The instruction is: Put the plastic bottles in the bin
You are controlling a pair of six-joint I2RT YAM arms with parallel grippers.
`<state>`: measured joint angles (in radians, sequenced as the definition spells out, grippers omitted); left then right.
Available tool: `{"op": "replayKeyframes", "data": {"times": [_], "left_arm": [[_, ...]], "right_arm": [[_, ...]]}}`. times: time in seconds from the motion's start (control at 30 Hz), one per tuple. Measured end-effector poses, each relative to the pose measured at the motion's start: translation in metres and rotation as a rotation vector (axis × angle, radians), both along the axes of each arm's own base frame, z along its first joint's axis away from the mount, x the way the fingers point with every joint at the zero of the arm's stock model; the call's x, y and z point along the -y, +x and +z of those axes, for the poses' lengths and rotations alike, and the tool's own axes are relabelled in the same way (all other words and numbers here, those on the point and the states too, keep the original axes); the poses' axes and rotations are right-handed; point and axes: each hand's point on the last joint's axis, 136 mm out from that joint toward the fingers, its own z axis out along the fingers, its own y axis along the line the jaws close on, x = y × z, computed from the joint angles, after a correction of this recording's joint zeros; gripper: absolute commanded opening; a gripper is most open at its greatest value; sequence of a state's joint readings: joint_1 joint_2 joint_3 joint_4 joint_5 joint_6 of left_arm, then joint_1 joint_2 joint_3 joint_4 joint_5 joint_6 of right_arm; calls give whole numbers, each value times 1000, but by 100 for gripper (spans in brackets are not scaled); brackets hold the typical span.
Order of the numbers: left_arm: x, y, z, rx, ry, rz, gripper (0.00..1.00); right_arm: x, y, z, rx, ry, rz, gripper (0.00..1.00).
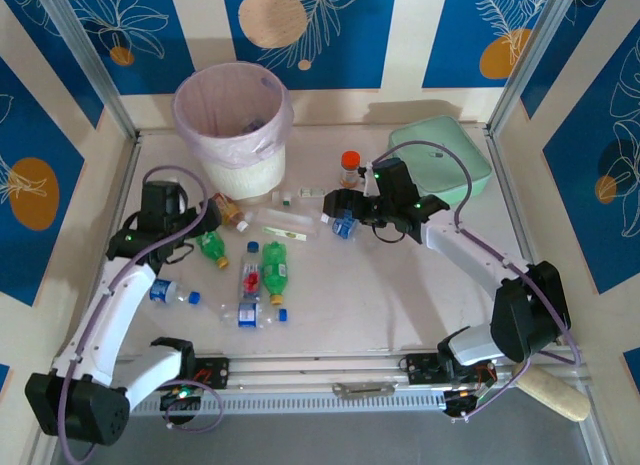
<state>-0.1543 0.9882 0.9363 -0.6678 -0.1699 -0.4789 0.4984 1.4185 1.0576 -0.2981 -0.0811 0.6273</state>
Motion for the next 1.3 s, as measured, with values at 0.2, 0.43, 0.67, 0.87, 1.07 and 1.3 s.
{"op": "replayKeyframes", "data": {"times": [0.2,0.43,0.67,0.87,1.07,1.3], "left_arm": [[-29,-36,-28,-54,6,207,100],[-59,-60,-38,-81,46,404,100],[-81,-79,-79,-177,29,558,100],[-87,-93,-115,-237,-46,650,100],[-87,-98,-148,-275,-116,702,100],[-88,-91,-170,-274,-177,730,96]], "right_arm": [[0,1,-8,-12,-16,5,99],[-1,2,-16,-31,-26,5,99],[-1,2,-18,-35,-29,5,99],[-1,2,-19,-38,-31,5,99],[0,2,-19,-41,-32,5,99],[0,1,-19,-41,-32,5,99]]}}
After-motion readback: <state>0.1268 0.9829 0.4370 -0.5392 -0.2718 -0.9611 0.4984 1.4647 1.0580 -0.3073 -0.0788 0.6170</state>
